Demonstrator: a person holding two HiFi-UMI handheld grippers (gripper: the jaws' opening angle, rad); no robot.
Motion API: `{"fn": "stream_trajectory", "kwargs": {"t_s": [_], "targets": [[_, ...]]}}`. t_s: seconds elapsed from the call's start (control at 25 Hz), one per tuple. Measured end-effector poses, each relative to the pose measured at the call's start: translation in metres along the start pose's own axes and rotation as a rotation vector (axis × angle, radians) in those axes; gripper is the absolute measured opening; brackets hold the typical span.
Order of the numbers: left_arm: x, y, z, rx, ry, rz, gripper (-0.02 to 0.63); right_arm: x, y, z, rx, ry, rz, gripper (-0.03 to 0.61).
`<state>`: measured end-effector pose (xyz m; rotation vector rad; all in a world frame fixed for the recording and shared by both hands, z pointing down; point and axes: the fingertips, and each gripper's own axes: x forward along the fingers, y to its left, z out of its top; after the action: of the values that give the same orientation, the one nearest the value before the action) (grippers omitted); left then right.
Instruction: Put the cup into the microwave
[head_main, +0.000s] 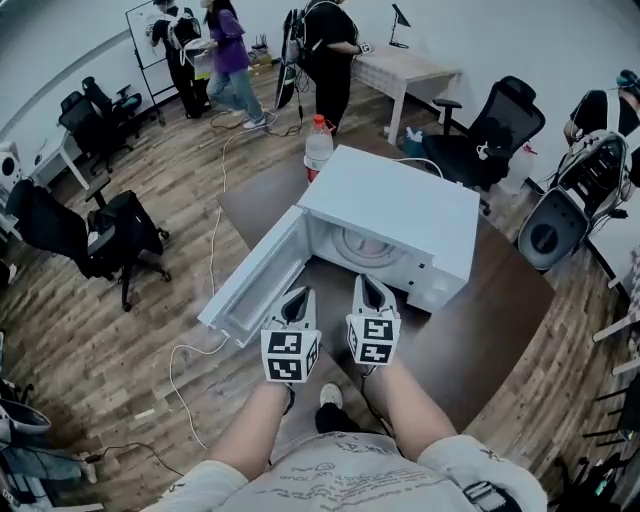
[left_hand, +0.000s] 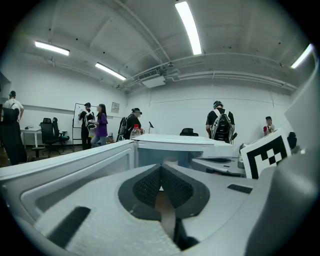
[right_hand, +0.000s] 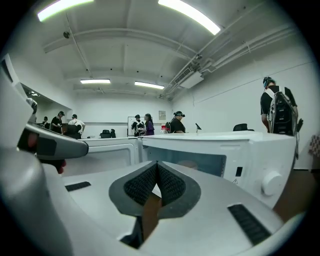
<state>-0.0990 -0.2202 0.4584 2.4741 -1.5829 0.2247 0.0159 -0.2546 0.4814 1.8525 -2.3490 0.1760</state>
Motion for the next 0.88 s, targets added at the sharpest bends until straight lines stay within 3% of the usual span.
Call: {"fn": "stream_trajectory", "kwargs": {"t_s": [0.2,0.44,0.88], "targets": [[-0.03,-0.017,0.011,0.043,0.004,0.002,0.014,-0.042,0.011,0.028,-0.003,-0.003,-0.032,0.014],[-0.069,-0.029,0.037,0.043,-0.025,0.032,0.013,-0.091,0.039,0.076,0.045,-0.054,0.046,0.012],[-0.137,-0.025,0.036,0.028,-0.052,0.088,0.014,-0.143,0.087,0.089,0.039,-0.094,0.115,0.012]]}}
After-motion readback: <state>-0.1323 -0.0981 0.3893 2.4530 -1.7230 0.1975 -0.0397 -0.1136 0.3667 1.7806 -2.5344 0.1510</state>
